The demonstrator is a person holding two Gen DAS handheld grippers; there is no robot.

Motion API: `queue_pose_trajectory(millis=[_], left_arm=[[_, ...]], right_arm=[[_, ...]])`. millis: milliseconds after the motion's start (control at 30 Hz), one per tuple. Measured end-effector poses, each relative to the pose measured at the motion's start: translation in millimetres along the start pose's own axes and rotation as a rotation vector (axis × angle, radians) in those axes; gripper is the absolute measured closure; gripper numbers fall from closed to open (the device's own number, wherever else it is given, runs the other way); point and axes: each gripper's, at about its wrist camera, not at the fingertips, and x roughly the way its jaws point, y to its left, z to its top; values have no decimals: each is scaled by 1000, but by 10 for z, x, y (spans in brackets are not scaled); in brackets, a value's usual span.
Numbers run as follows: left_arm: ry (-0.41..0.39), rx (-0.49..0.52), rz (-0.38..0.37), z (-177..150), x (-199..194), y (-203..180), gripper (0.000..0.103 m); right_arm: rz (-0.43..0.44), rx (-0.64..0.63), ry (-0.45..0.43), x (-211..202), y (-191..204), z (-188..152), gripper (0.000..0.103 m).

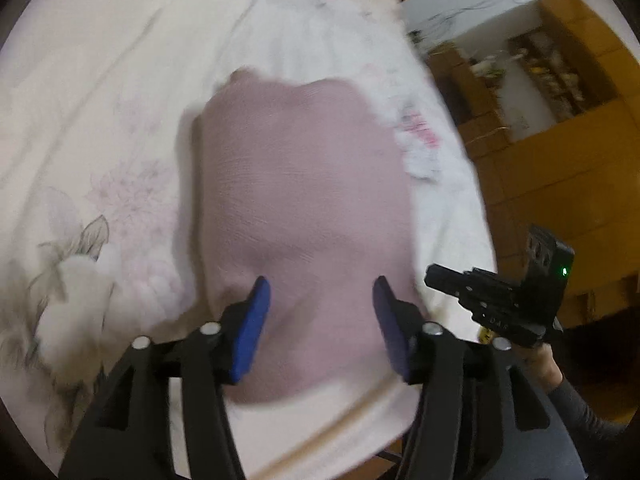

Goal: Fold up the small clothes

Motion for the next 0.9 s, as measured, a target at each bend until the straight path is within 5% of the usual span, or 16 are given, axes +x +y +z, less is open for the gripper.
queue_pose_trajectory(millis=[67, 200, 300, 433, 500, 600, 767, 833, 900], left_arm=[[10, 23, 42, -169, -18, -41, 31], [166, 3, 204, -405, 496, 193, 31], [138, -20, 219, -465, 408, 202, 31], [32, 42, 264, -612, -109, -242, 9], [-49, 109, 347, -770, -441, -544, 8], [-150, 178, 459, -1032, -884, -919, 3], [-340, 265, 649, -1485, -1538, -1583, 3], [-334, 237, 607, -1530, -1700, -1770, 3], [-299, 213, 552, -1577, -1868, -1918, 3]], right_arm=[[9, -29, -20, -121, 131, -66, 90], [-69, -48, 93, 378, 212, -260, 91], [-76, 4, 77, 409, 150, -318, 85], [-56, 57, 24, -15, 206, -427, 72], [-101, 86, -2, -279, 310, -582, 31], [-216, 78, -54, -649, 613, -808, 9], [-432, 133, -183, -1357, 1003, -1012, 4], [-468, 154, -206, -1615, 1147, -1049, 4], [-409, 177, -233, -1895, 1217, -1081, 4]])
